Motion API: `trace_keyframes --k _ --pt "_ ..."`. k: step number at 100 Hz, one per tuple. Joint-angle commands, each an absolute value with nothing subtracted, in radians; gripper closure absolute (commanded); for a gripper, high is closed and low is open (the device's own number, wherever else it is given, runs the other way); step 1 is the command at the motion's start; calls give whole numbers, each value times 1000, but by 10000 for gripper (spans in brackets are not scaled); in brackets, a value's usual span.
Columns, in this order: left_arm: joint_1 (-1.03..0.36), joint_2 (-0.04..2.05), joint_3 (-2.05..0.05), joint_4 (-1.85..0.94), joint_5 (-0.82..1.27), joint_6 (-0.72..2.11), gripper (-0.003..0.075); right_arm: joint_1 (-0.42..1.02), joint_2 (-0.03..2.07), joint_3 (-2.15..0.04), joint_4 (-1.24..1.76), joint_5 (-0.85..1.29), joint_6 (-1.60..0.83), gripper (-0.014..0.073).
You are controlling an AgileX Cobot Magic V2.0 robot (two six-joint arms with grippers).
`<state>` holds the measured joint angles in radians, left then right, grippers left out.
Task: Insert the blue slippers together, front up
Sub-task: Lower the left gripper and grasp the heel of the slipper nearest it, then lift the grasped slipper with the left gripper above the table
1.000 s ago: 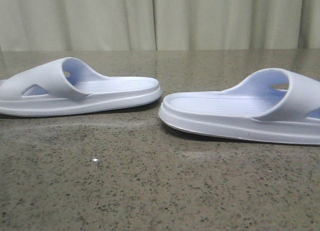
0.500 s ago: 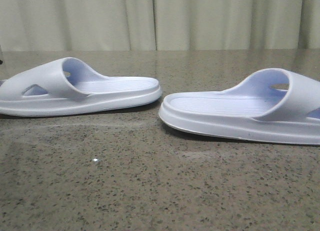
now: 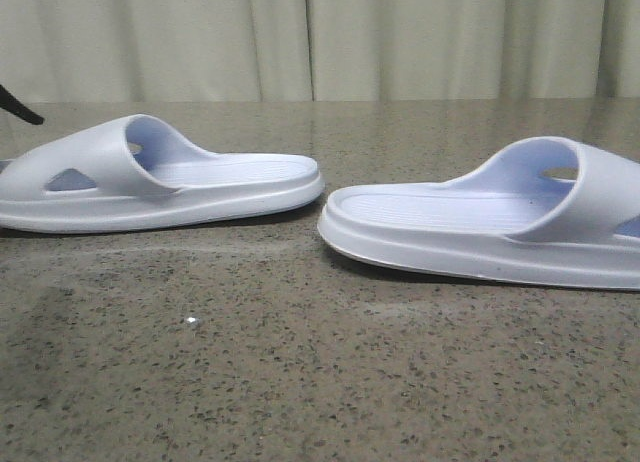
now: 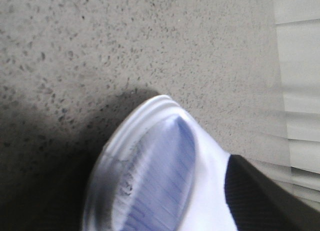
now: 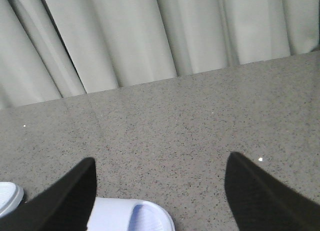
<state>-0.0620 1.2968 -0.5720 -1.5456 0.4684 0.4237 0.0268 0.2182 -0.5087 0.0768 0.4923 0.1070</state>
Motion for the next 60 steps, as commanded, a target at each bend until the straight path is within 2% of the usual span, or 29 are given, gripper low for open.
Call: trace_keyframes --k 1,16,34,60 --pt "-63 1294 -580 -1547 509 426 318 19 238 -541 79 411 105 128" --pt "-63 1294 -580 -1547 509 426 510 19 238 -541 81 411 105 128" --pt "-63 1294 -580 -1547 505 426 696 19 238 -541 81 411 105 128" --pt "-63 1292 -580 -1628 536 535 704 19 238 -541 81 411 105 128"
